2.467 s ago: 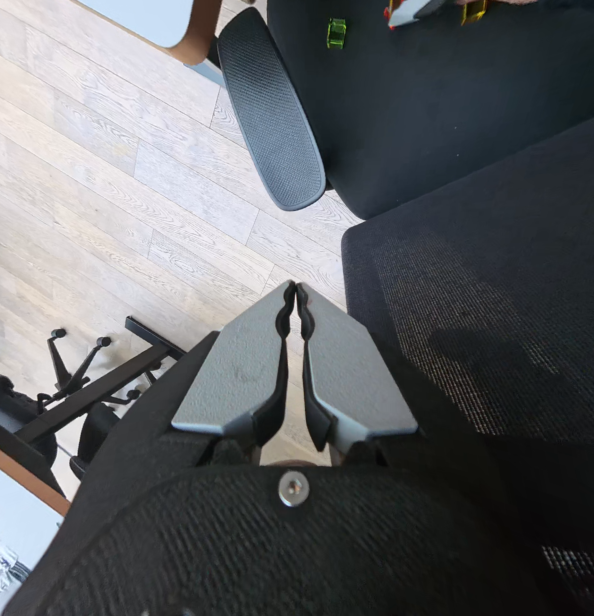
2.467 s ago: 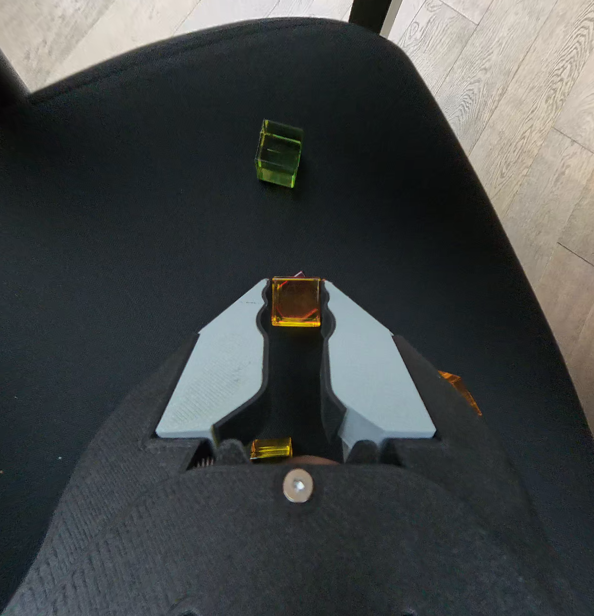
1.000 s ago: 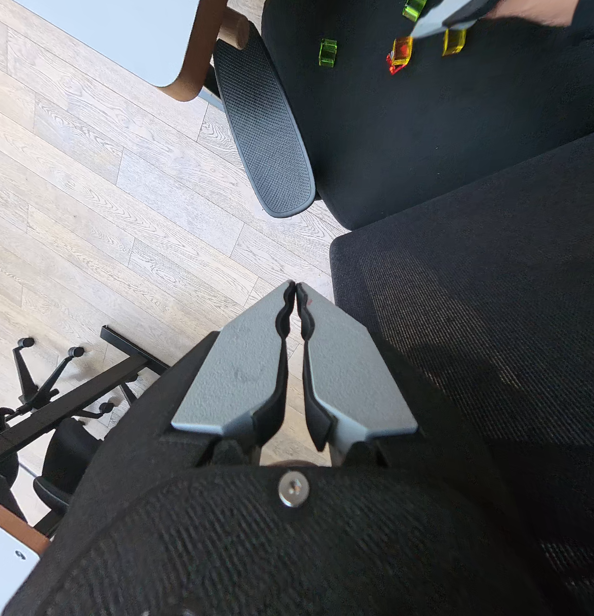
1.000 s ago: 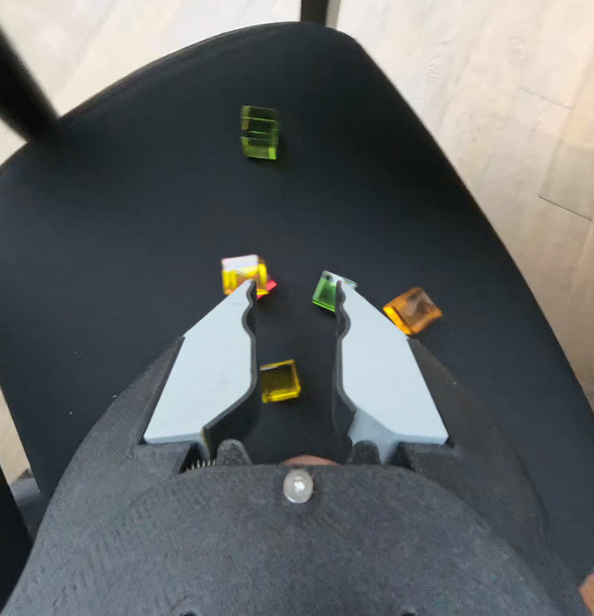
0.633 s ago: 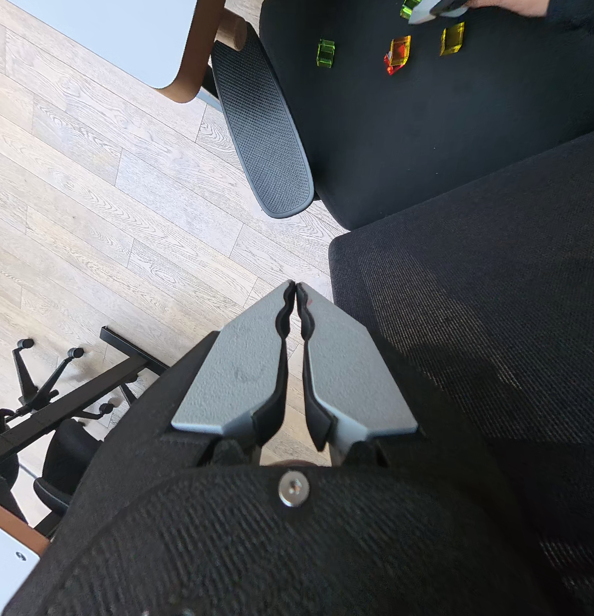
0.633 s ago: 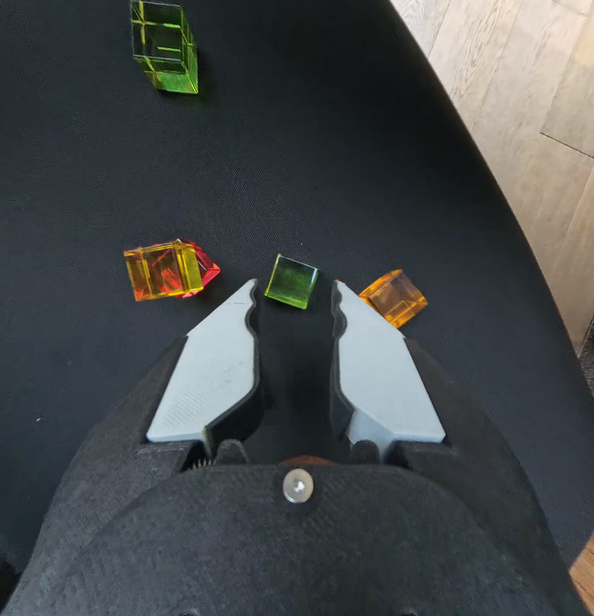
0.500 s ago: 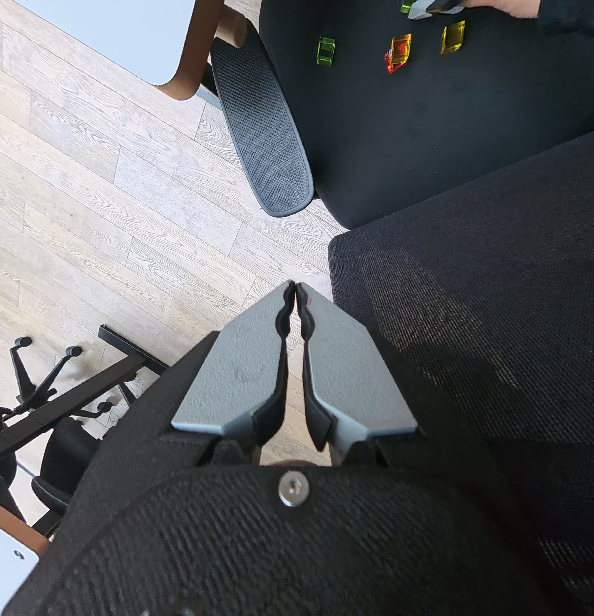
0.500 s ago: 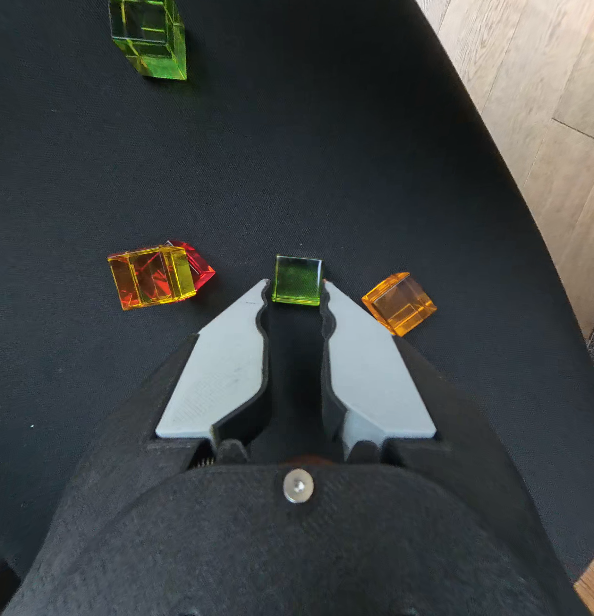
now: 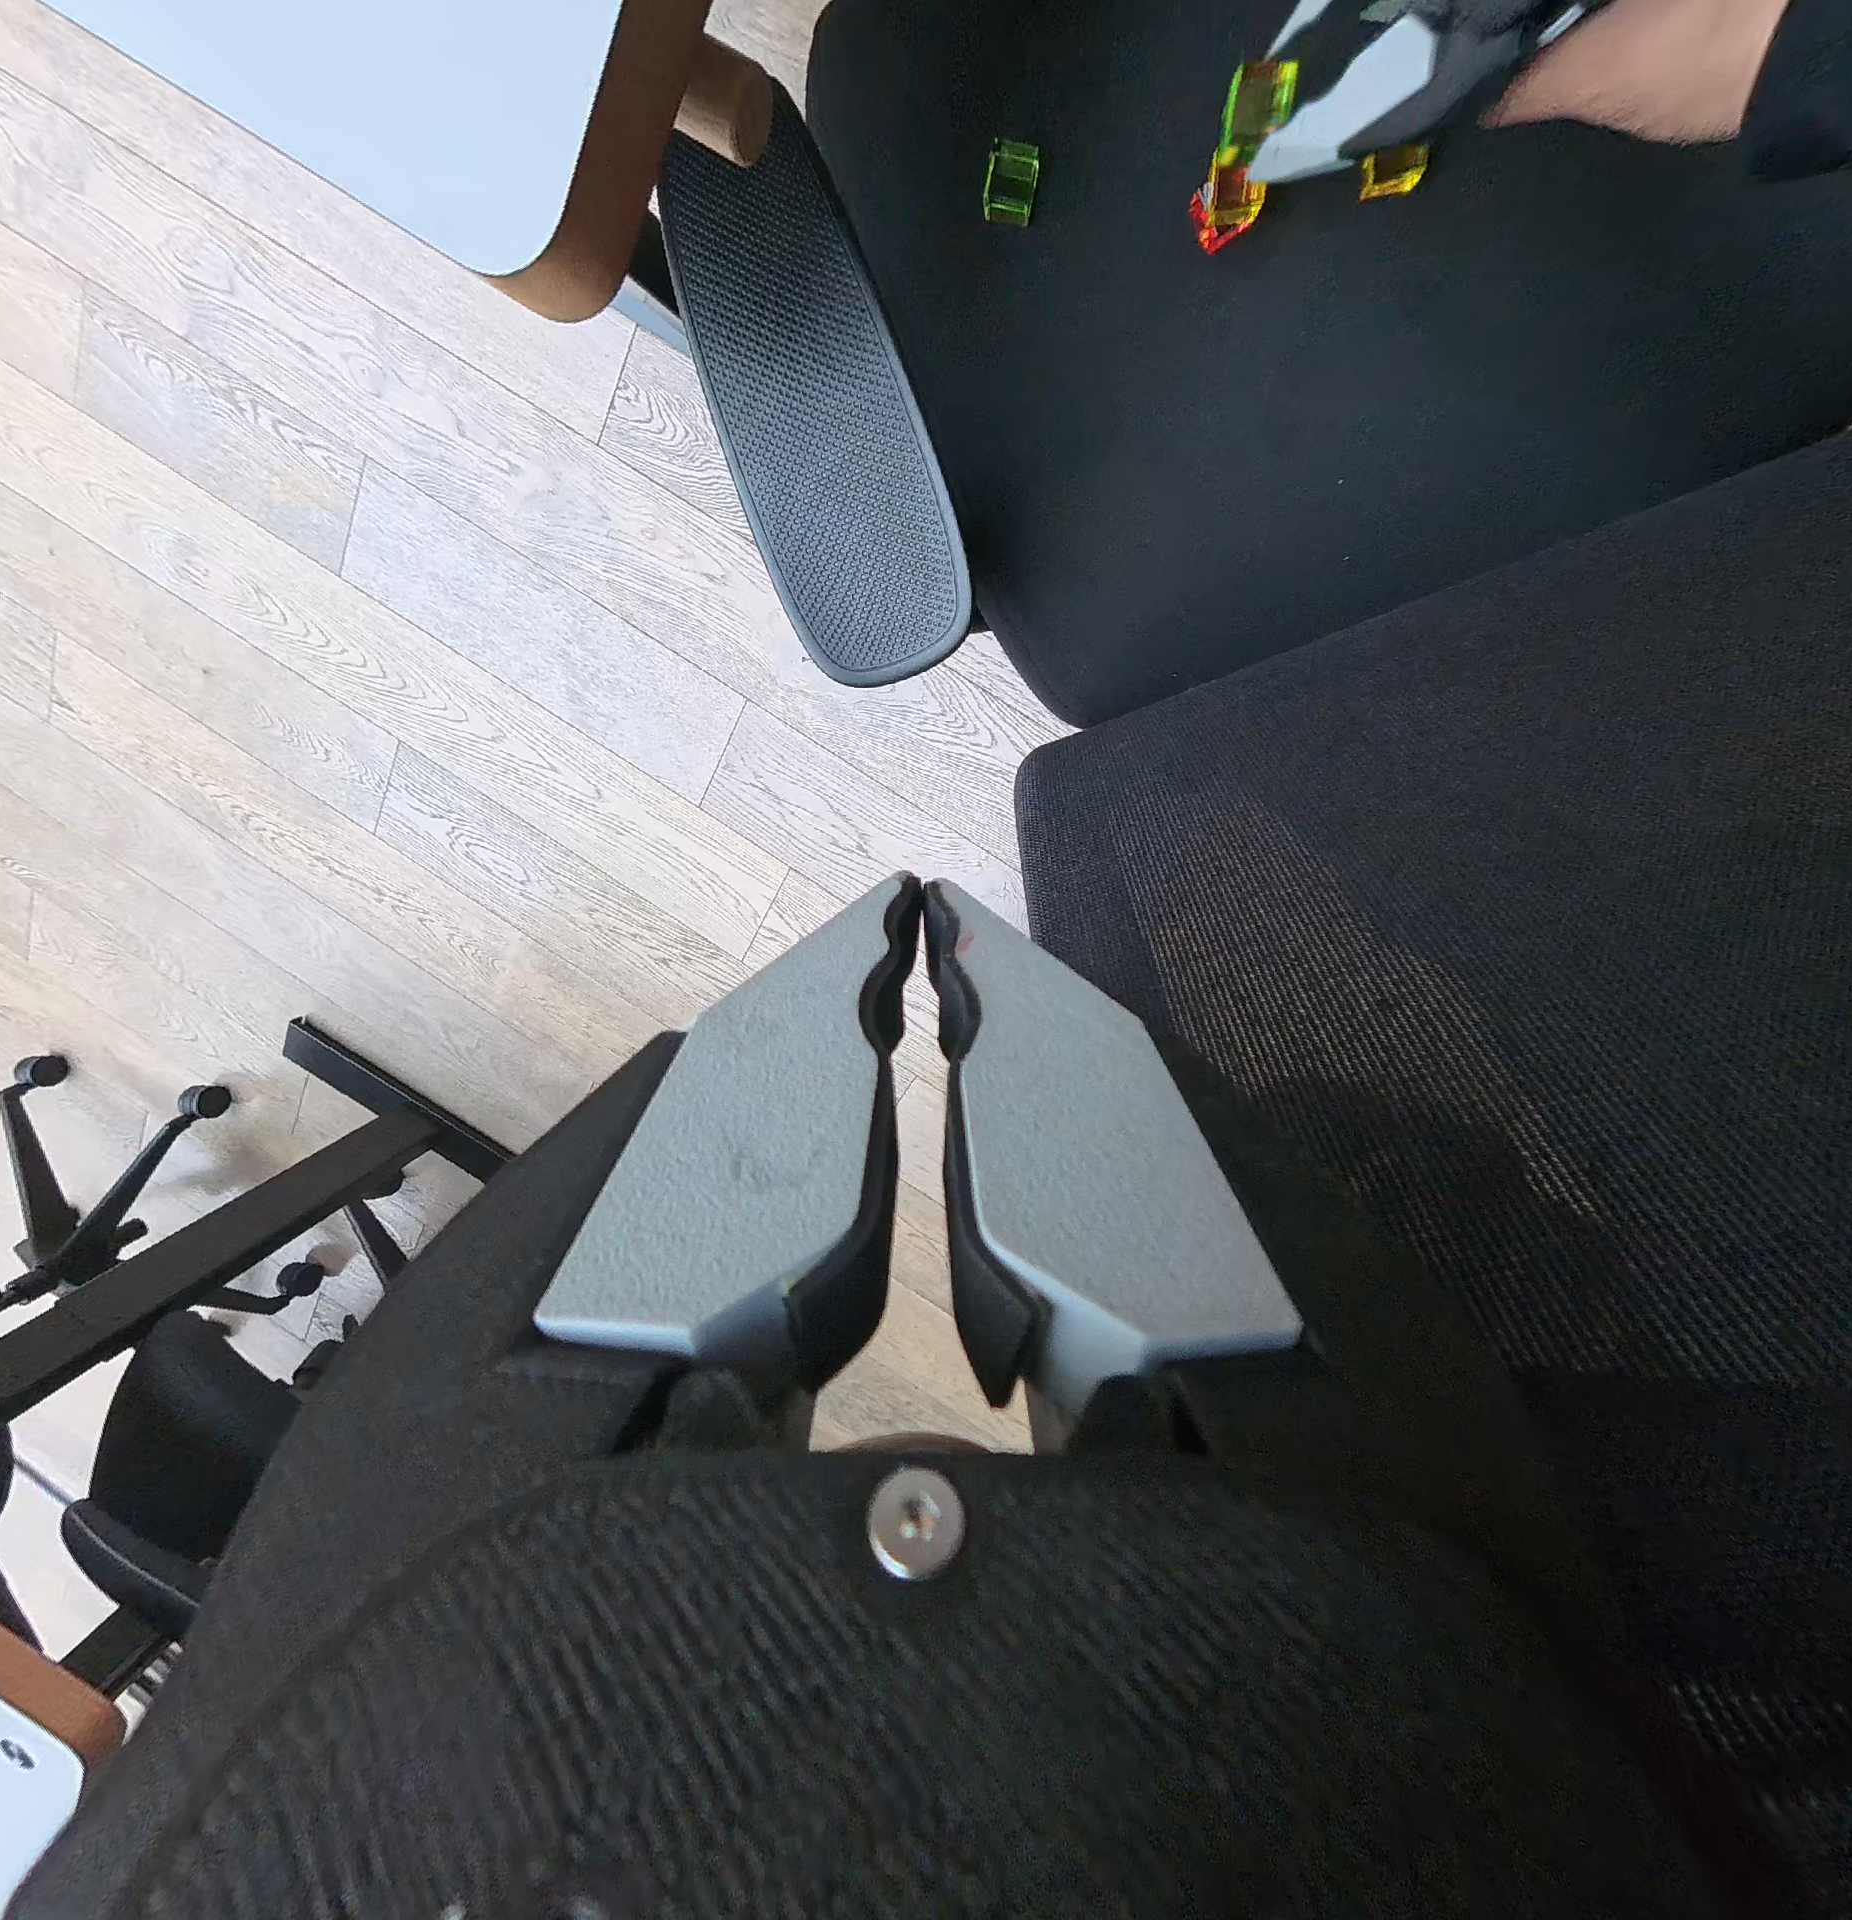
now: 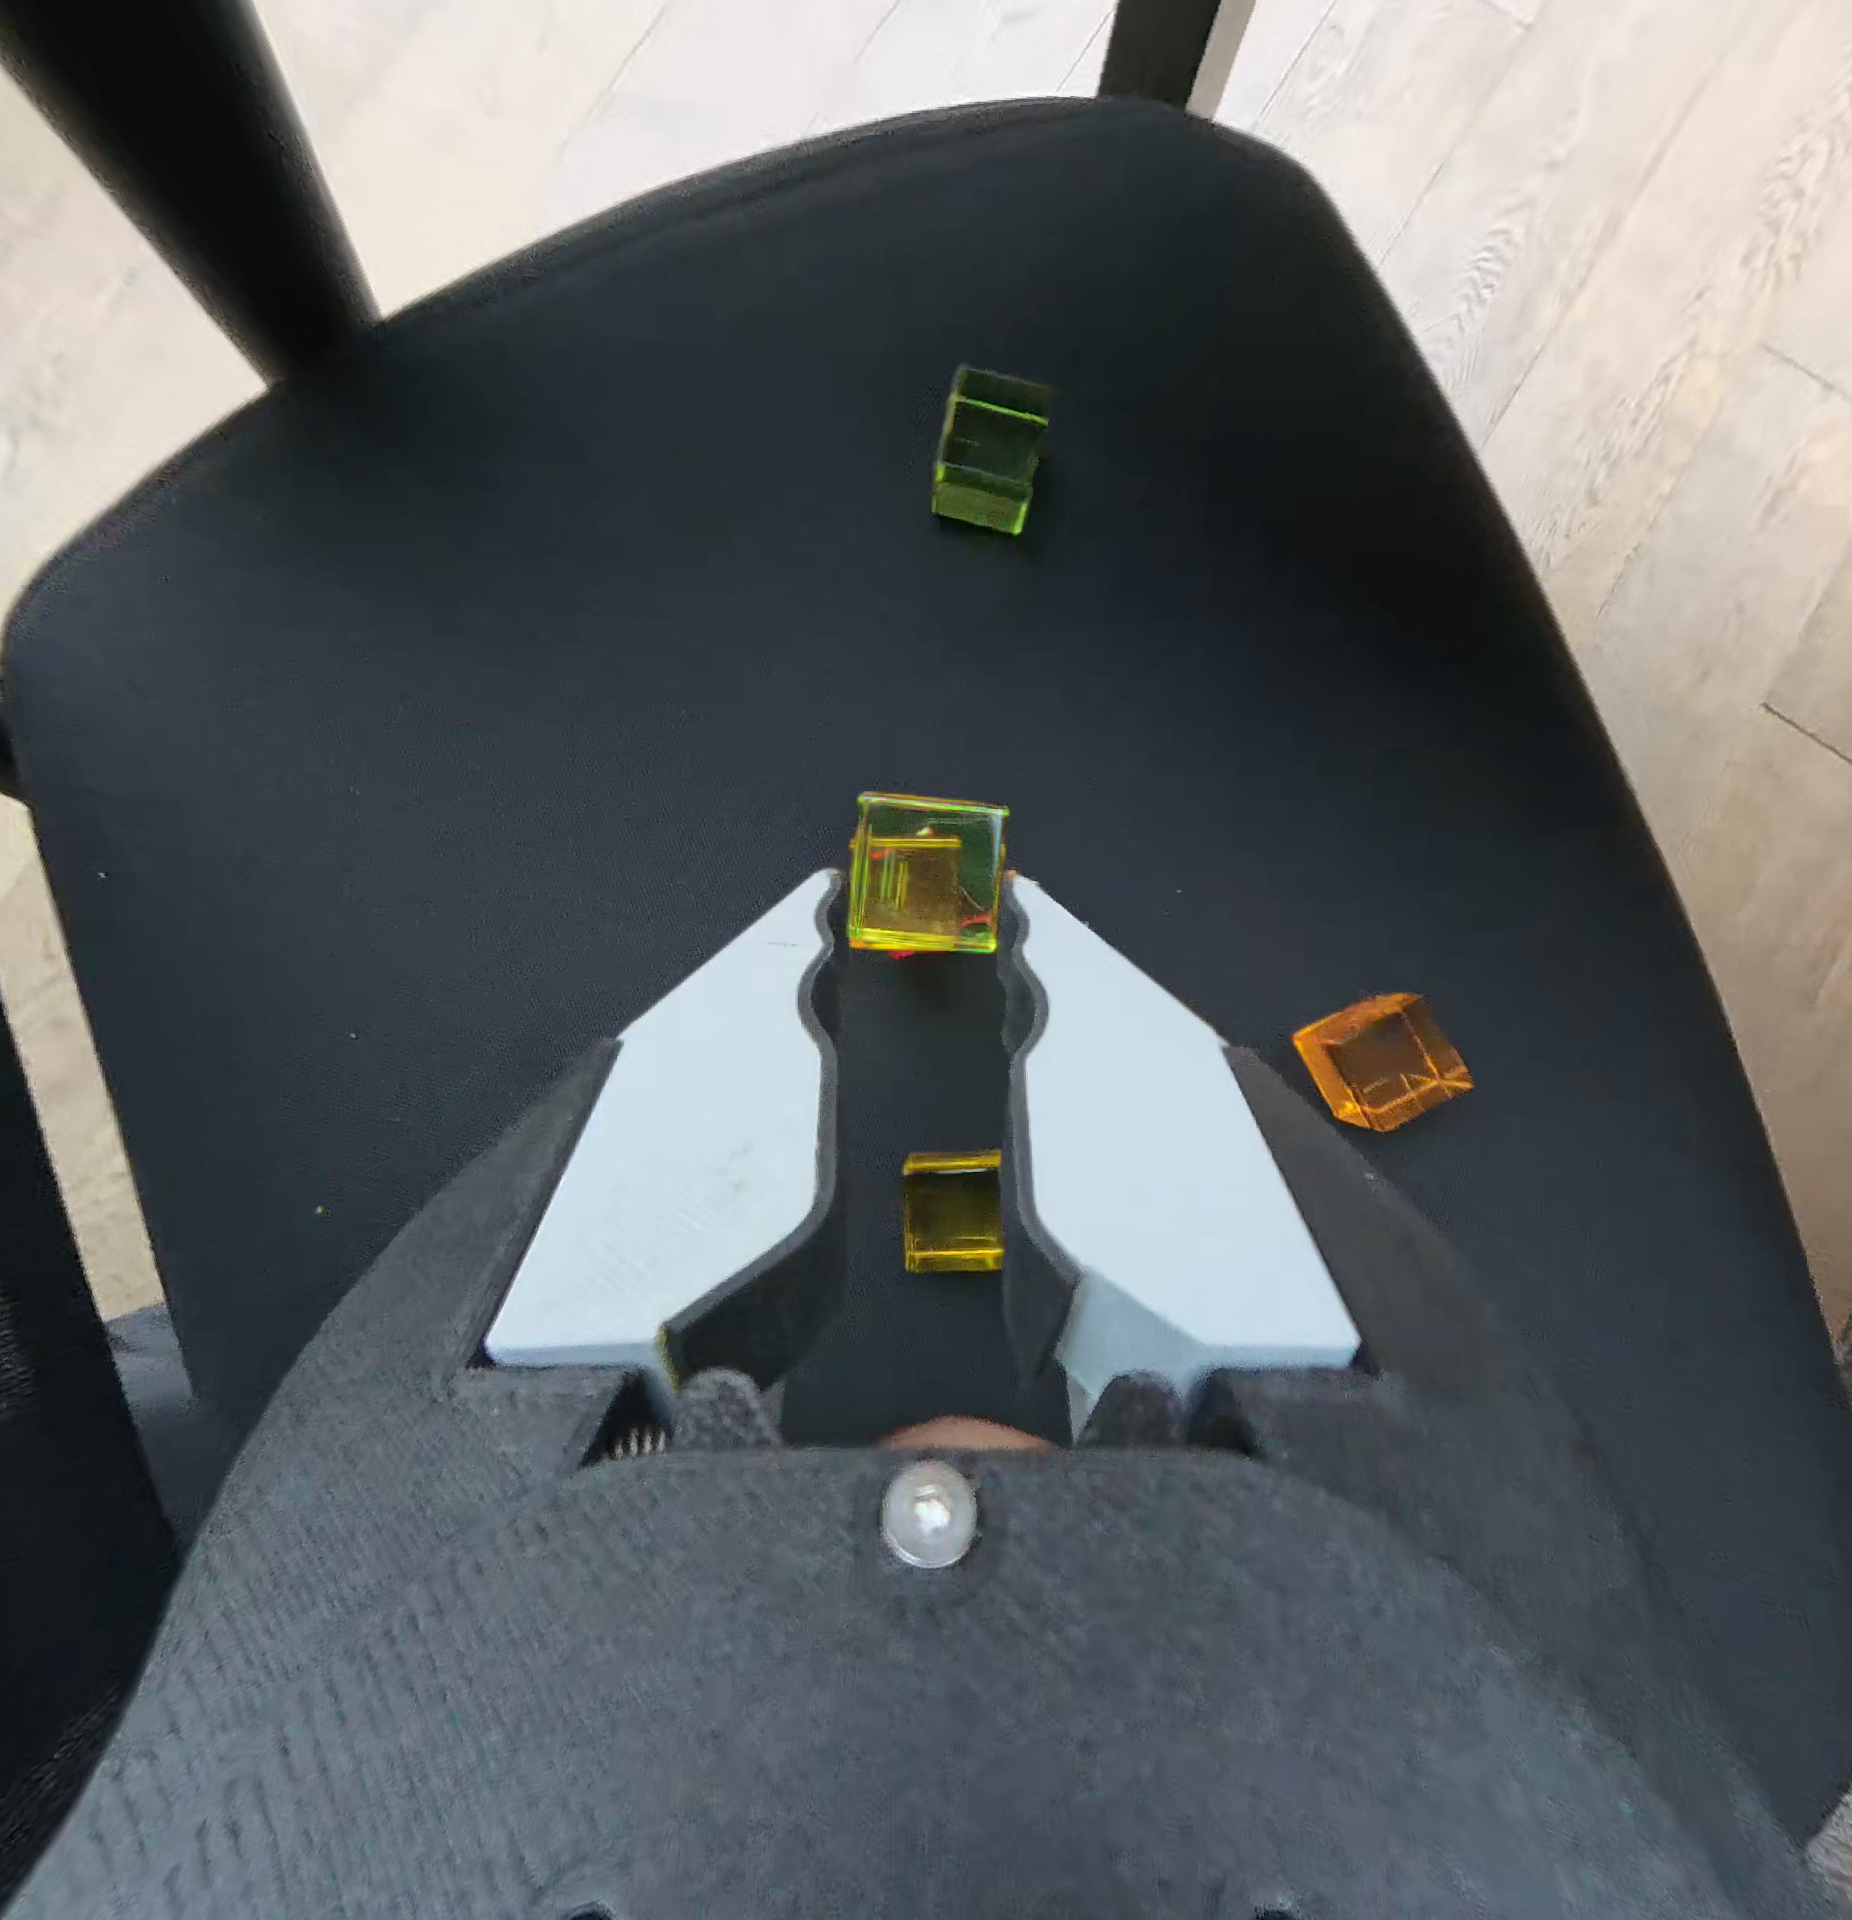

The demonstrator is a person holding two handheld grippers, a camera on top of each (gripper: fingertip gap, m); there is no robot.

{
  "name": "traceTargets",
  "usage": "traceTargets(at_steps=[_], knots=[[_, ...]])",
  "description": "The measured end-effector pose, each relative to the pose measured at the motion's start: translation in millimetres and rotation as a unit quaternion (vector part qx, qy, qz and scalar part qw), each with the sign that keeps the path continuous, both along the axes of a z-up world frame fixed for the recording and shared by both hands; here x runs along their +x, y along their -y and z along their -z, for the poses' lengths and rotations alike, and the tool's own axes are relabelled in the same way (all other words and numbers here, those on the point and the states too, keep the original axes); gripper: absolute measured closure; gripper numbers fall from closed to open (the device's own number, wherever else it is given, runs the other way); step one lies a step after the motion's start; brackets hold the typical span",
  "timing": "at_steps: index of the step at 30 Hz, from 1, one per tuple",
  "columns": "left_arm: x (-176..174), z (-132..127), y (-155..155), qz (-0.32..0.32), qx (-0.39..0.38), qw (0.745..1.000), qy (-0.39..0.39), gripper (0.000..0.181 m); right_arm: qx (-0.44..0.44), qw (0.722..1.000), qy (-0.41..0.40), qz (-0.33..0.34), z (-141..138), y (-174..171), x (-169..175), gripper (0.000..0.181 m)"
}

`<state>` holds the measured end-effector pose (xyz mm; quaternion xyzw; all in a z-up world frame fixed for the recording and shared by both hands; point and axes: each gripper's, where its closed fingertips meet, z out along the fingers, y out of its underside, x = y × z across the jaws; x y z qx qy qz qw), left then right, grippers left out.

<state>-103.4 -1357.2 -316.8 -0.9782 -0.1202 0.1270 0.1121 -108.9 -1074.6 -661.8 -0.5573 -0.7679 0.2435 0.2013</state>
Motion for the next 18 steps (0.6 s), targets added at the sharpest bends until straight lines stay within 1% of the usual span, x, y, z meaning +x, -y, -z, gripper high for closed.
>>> traceTargets(at_steps=[3, 6, 8, 10, 13, 16, 18], knots=[[0, 0, 0, -0.001, 0.001, 1.000, 0.001, 0.181, 0.025, 0.999, 0.027, -0.013, 17, 2, 2, 0.155], [0, 0, 0, -0.003, 0.003, 1.000, 0.002, 0.181, 0.031, 0.999, 0.026, -0.015, 23, 1, -1, 0.154], [0, 0, 0, -0.004, 0.006, 1.000, 0.004, 0.181, 0.029, 0.999, 0.034, -0.015, 25, 2, 0, 0.137], [0, -1, -1, -0.004, 0.007, 1.000, 0.004, 0.181, 0.028, 0.999, 0.036, -0.019, 27, 4, 0, 0.135], [0, -1, -1, -0.004, 0.008, 1.000, 0.005, 0.181, 0.027, 0.999, 0.036, -0.015, 27, 3, 2, 0.131], [0, -1, -1, -0.004, 0.009, 1.000, 0.006, 0.181, 0.012, 1.000, 0.025, -0.004, 17, 2, 6, 0.128], [0, -1, -1, -0.004, 0.009, 1.000, 0.006, 0.181, 0.008, 1.000, 0.021, 0.009, 12, -5, 15, 0.128]])
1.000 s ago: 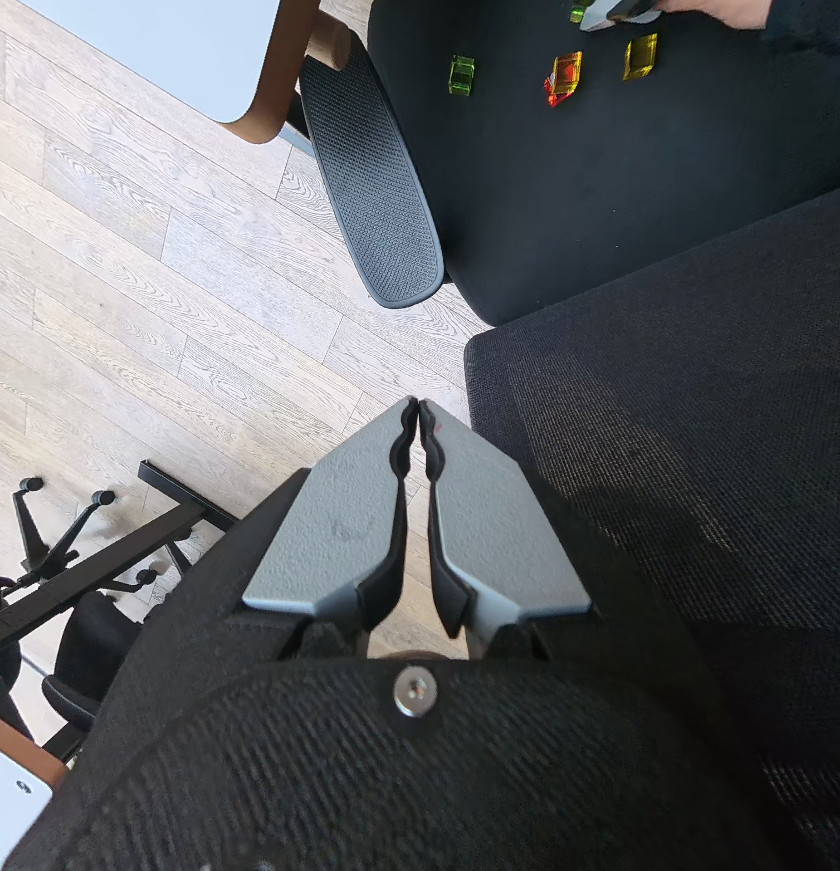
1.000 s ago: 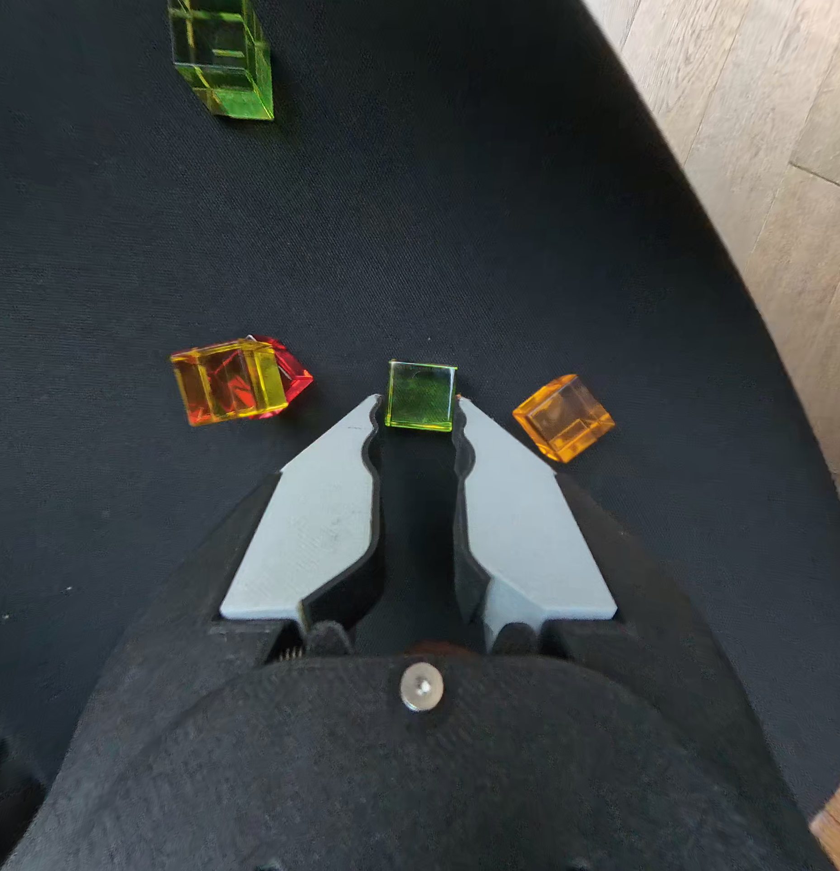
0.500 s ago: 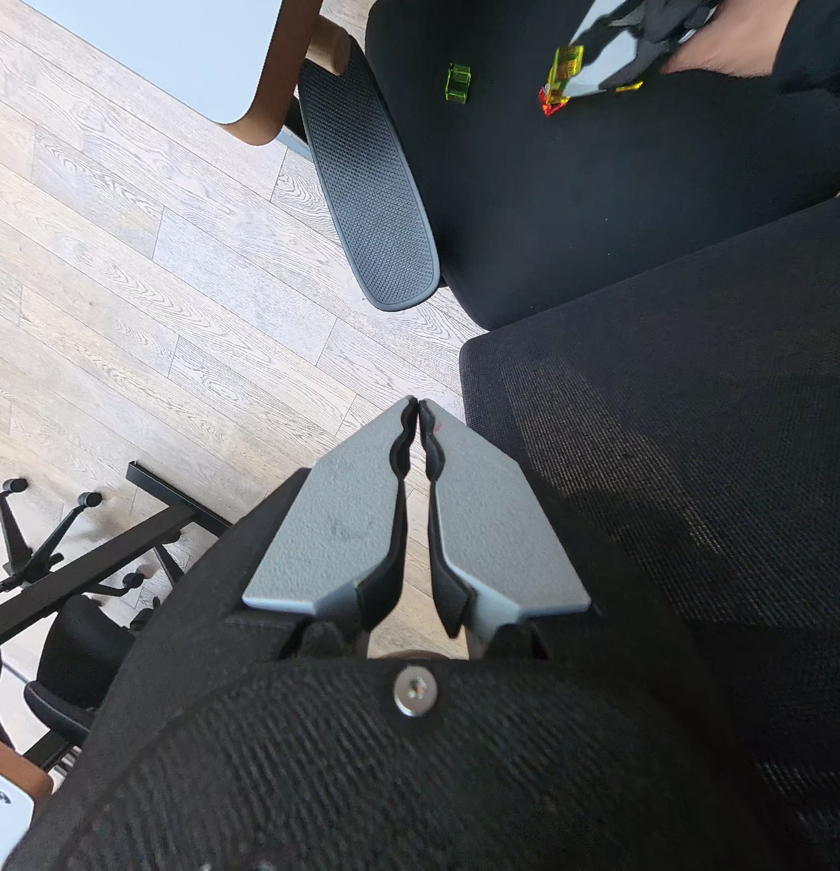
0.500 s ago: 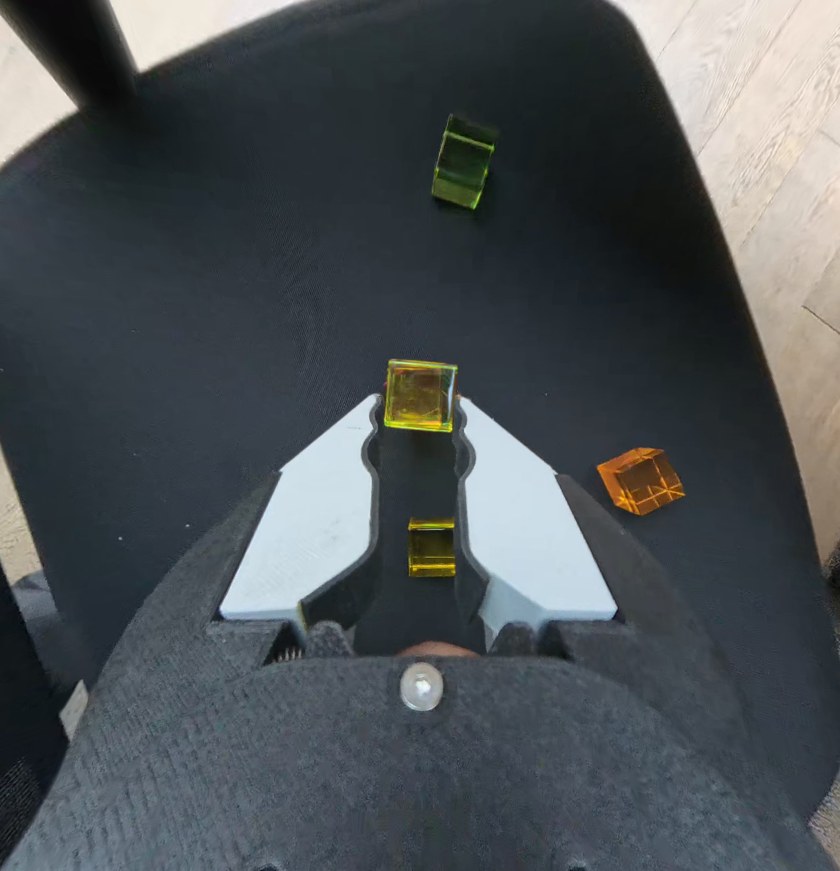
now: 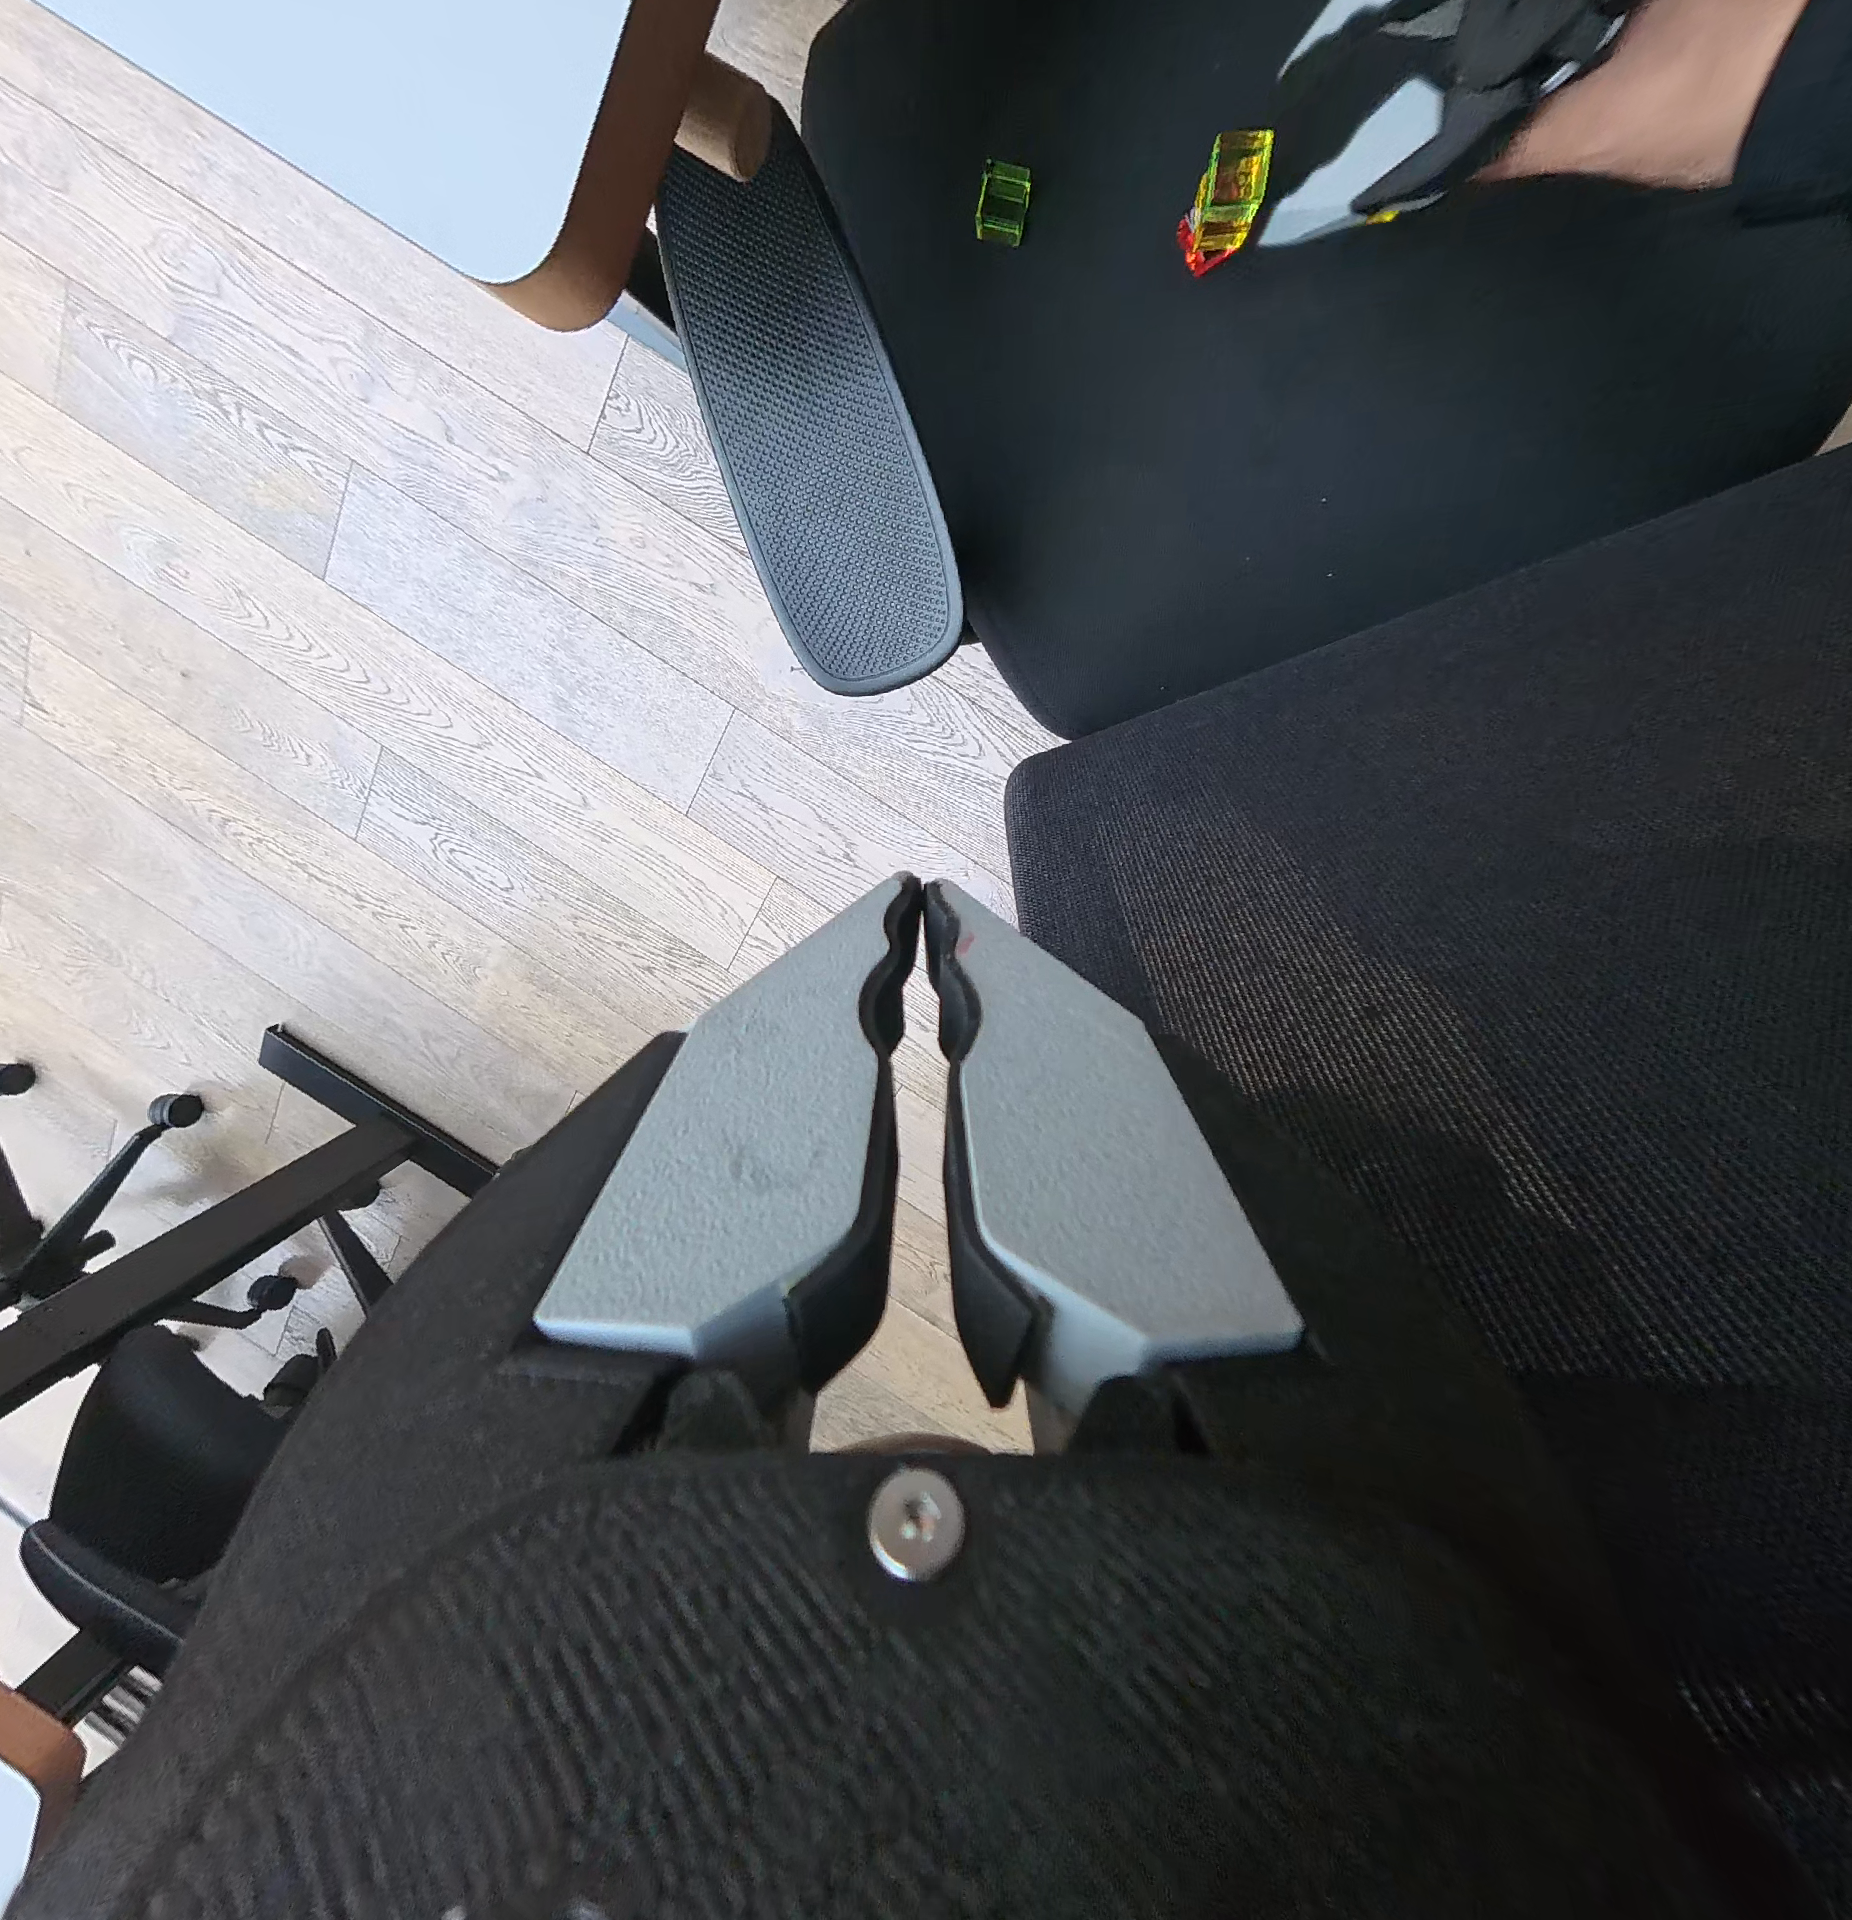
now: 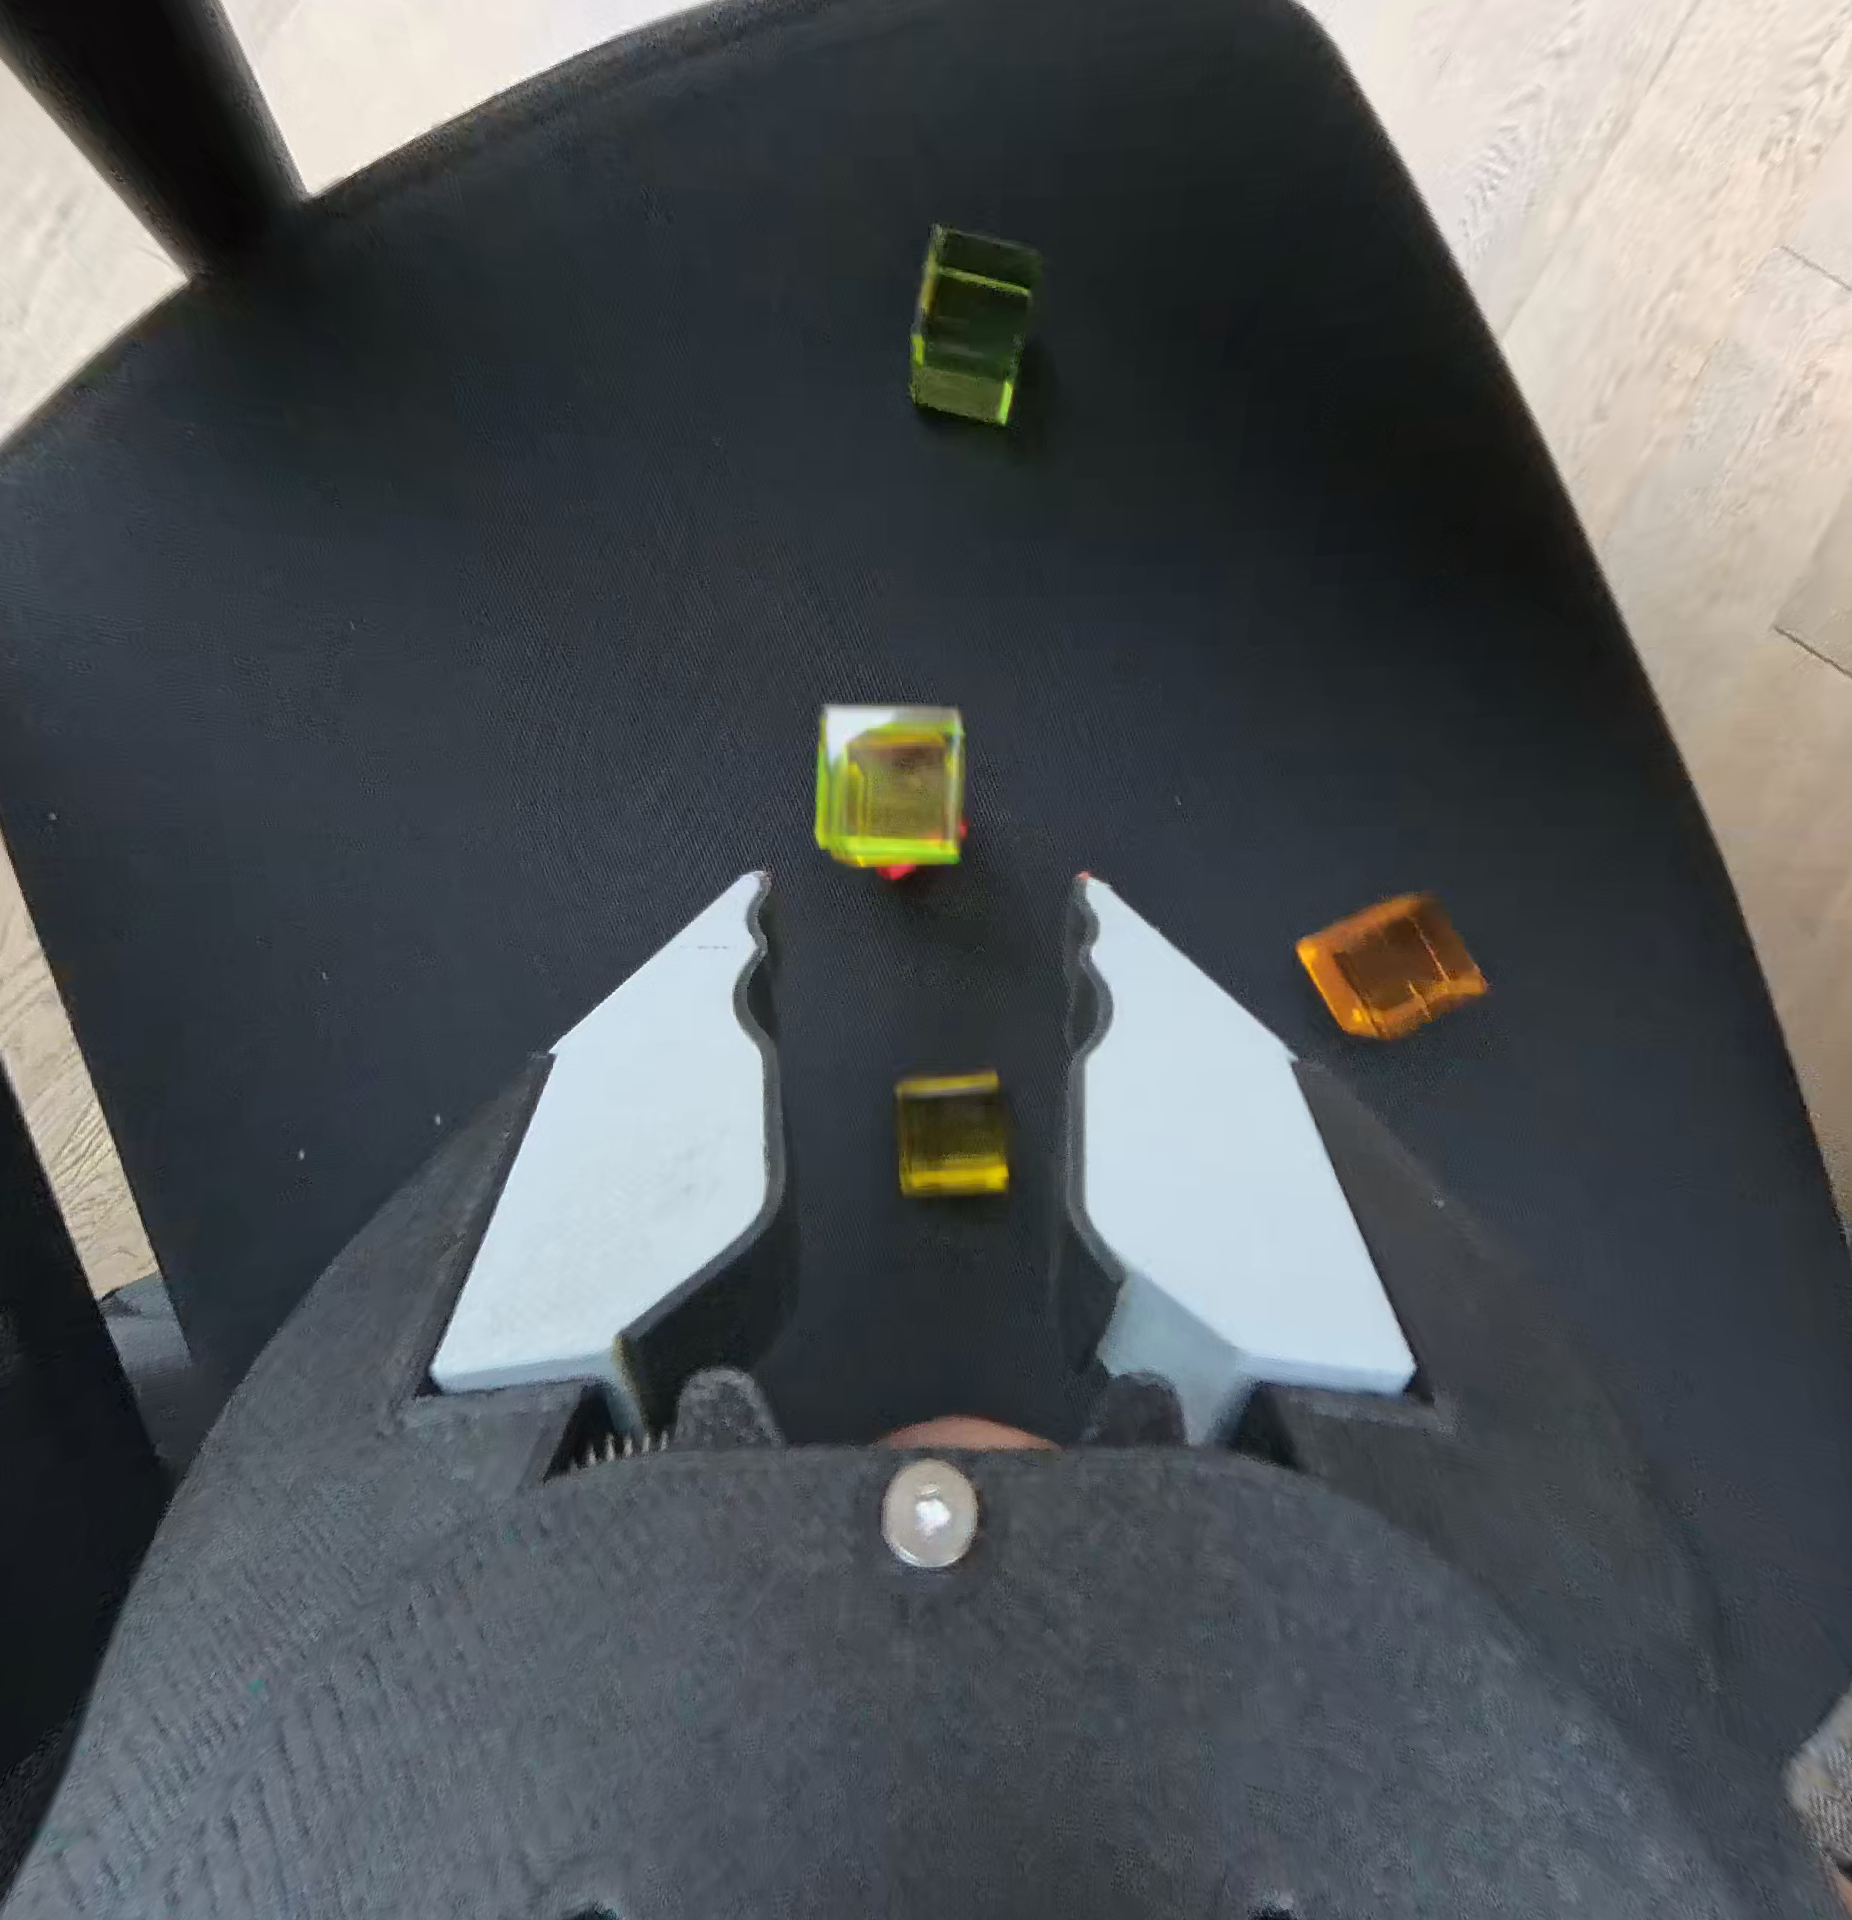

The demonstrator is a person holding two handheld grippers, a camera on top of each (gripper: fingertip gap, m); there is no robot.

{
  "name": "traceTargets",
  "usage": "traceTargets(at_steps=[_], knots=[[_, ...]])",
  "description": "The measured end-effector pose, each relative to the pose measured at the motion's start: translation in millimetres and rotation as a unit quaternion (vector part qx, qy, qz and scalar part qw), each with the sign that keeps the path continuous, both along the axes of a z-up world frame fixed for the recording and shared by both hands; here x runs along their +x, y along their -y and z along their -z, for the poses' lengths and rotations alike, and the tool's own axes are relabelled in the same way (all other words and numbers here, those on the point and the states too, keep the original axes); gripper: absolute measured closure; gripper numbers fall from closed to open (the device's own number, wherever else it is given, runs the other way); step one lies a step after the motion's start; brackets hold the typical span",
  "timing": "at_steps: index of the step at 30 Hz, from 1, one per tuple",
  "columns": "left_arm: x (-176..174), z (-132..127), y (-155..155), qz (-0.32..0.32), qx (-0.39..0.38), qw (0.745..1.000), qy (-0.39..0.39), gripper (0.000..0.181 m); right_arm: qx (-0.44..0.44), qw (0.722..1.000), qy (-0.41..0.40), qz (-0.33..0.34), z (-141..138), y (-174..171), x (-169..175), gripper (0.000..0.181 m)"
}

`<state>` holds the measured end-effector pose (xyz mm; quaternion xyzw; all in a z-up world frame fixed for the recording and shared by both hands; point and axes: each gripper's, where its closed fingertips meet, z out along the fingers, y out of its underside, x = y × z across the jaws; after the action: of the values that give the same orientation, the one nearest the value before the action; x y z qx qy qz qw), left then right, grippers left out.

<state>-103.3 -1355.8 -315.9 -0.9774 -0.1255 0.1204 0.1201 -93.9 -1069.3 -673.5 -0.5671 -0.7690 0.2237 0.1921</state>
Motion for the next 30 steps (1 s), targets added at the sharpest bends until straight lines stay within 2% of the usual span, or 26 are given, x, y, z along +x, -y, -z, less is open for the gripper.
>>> traceTargets(at_steps=[3, 9, 12, 16, 19, 23, 30], knots=[[0, -1, -1, -0.001, 0.004, 1.000, 0.002, 0.181, 0.004, 1.000, 0.021, 0.009, 4, -15, 26, 0.129], [1, 0, -1, 0.000, 0.004, 1.000, 0.005, 0.181, 0.051, 0.994, 0.089, -0.040, 28, -28, 69, 0.130], [2, 0, -1, 0.001, 0.004, 1.000, 0.005, 0.181, 0.052, 0.993, 0.096, -0.041, 38, -26, 67, 0.134], [2, 1, 0, 0.000, 0.000, 1.000, 0.005, 0.181, 0.069, 0.992, 0.100, -0.035, 52, -29, 59, 0.156], [2, 1, 0, -0.001, 0.001, 1.000, 0.004, 0.181, 0.054, 0.993, 0.106, -0.026, 56, -29, 56, 0.155], [1, 0, -1, -0.003, 0.005, 1.000, 0.004, 0.181, 0.038, 0.997, 0.074, -0.010, 37, -30, 46, 0.156], [1, 0, -1, -0.005, 0.006, 1.000, 0.007, 0.181, -0.006, 1.000, -0.024, -0.008, -35, -12, 8, 0.156]])
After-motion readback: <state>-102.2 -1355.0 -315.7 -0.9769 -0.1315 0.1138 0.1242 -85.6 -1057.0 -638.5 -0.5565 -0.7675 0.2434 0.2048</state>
